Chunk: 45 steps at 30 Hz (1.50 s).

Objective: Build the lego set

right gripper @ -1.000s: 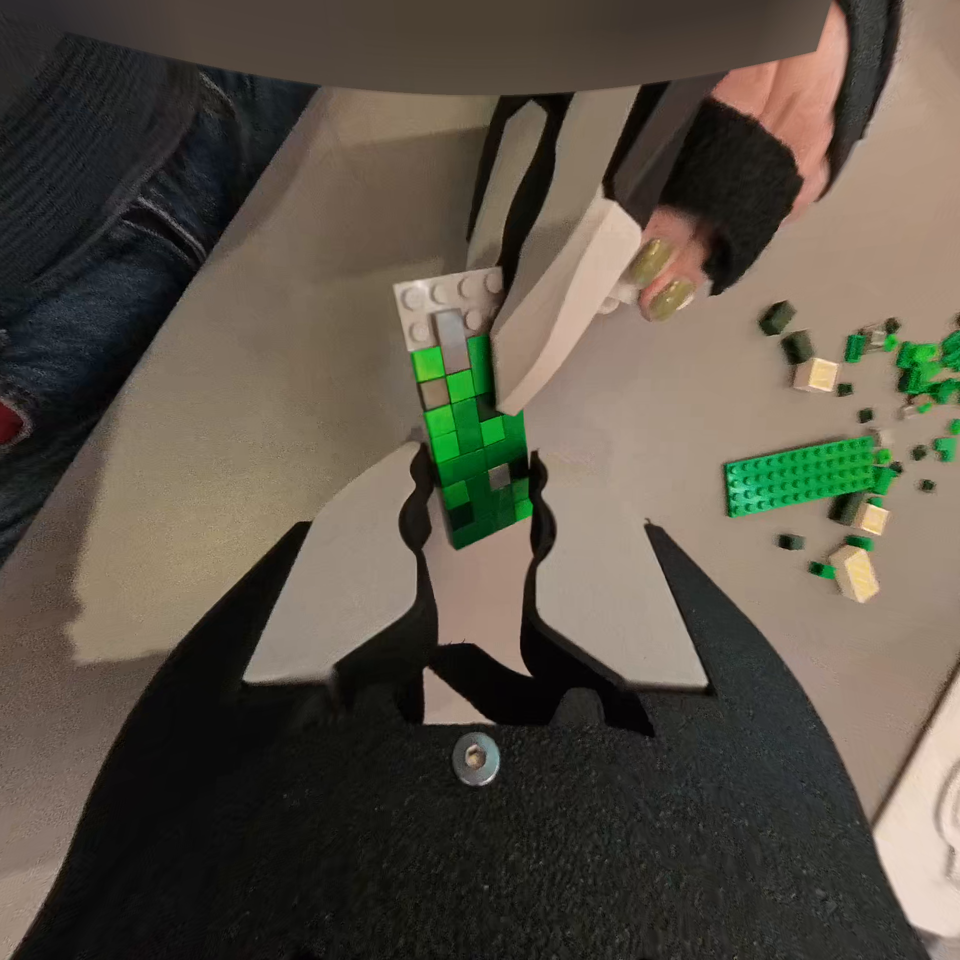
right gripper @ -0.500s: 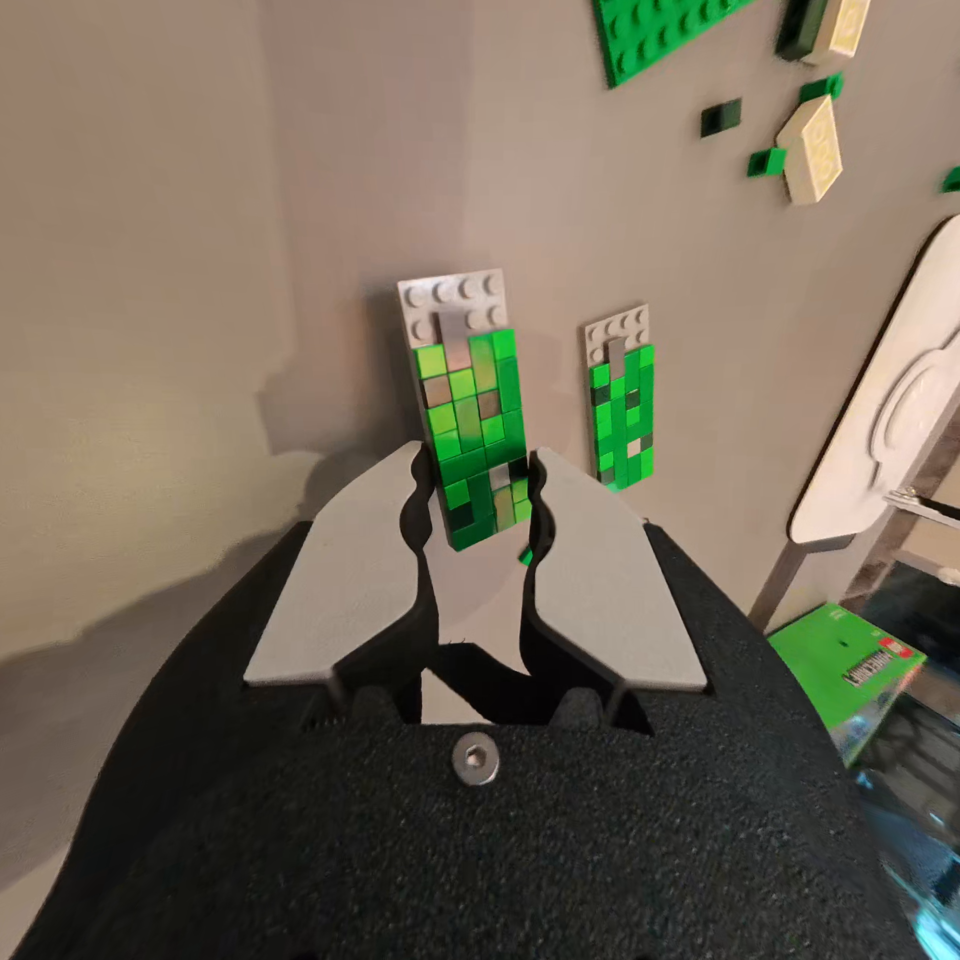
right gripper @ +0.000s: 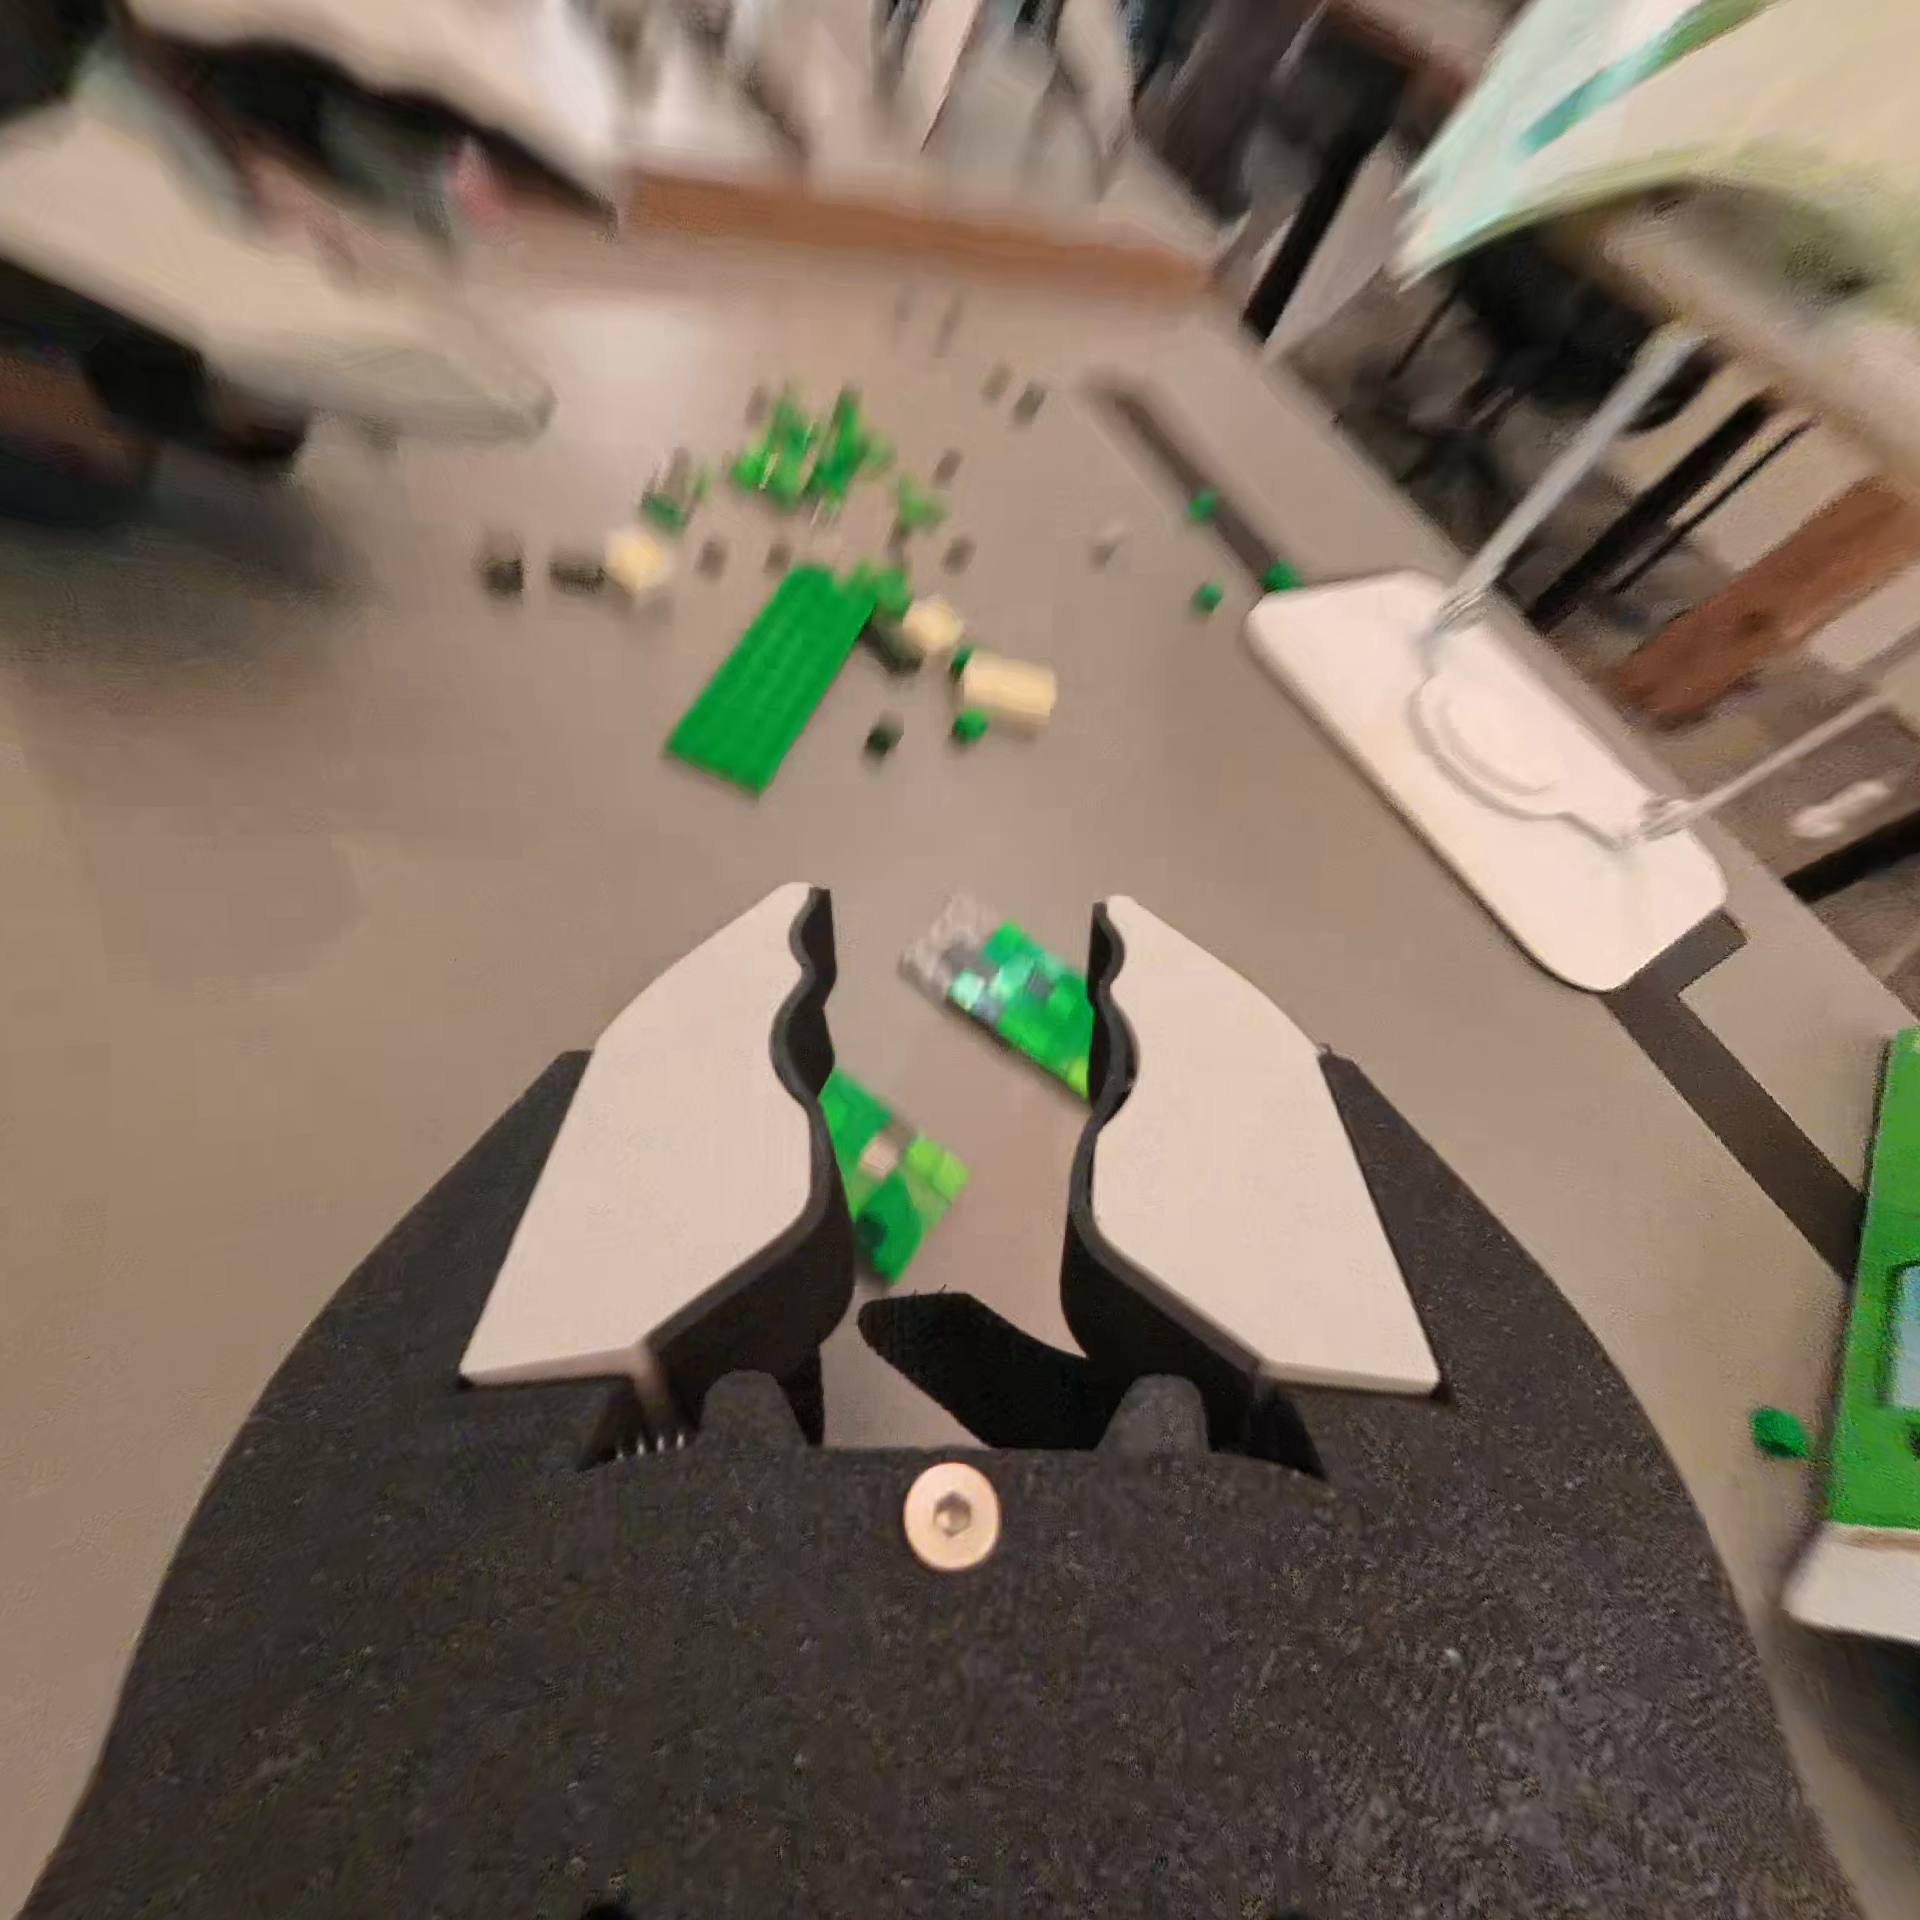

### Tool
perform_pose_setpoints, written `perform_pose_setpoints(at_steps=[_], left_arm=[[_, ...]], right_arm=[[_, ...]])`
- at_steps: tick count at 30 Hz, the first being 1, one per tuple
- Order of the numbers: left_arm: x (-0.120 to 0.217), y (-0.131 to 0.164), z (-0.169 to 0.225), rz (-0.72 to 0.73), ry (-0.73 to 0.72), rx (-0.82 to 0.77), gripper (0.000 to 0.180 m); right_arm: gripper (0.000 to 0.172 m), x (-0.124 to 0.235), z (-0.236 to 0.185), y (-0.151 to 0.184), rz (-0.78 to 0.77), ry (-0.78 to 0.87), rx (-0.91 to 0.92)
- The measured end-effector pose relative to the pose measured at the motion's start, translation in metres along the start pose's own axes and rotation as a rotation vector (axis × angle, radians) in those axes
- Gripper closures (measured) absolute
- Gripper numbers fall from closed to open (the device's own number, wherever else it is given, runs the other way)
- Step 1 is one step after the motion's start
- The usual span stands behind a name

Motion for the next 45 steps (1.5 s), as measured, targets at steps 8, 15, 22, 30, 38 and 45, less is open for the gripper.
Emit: perform_pose_setpoints(at_steps=[8,15,22,30,38,45], left_arm=[[-0.001,0.003,-0.021,-0.002,-0.005,0.297,0.136],[0.002,0.008,-0.059,0.045,-0.151,0.354,0.140],[0.002,0.012,-0.057,0.040,-0.139,0.336,0.161],[0.005,0.016,-0.061,0.009,-0.125,0.387,0.180],[0.012,0.050,-0.115,-0.139,-0.354,0.309,0.180],[0.032,0.079,-0.163,-0.189,-0.543,0.350,0.180]], right_arm=[[0.146,0.004,0.046,-0.027,0.471,0.374,0.091],[0.153,0.010,0.054,-0.022,0.479,0.408,0.097],[0.167,0.014,0.062,-0.016,0.468,0.448,0.086],[0.172,0.012,0.060,-0.016,0.460,0.429,0.093],[0.172,0.018,0.062,-0.018,0.530,0.413,0.029],[0.164,0.013,0.058,-0.015,0.439,0.453,0.088]])
Point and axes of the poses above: each gripper's, where its closed fingertips meet, x back along the fingers, y out of its underside, z = x × y across the jaws, the point moved 1 cm from there along x, back along the fingers, and after that the axes turned 15 degrees about -y, right-handed, at the moved point
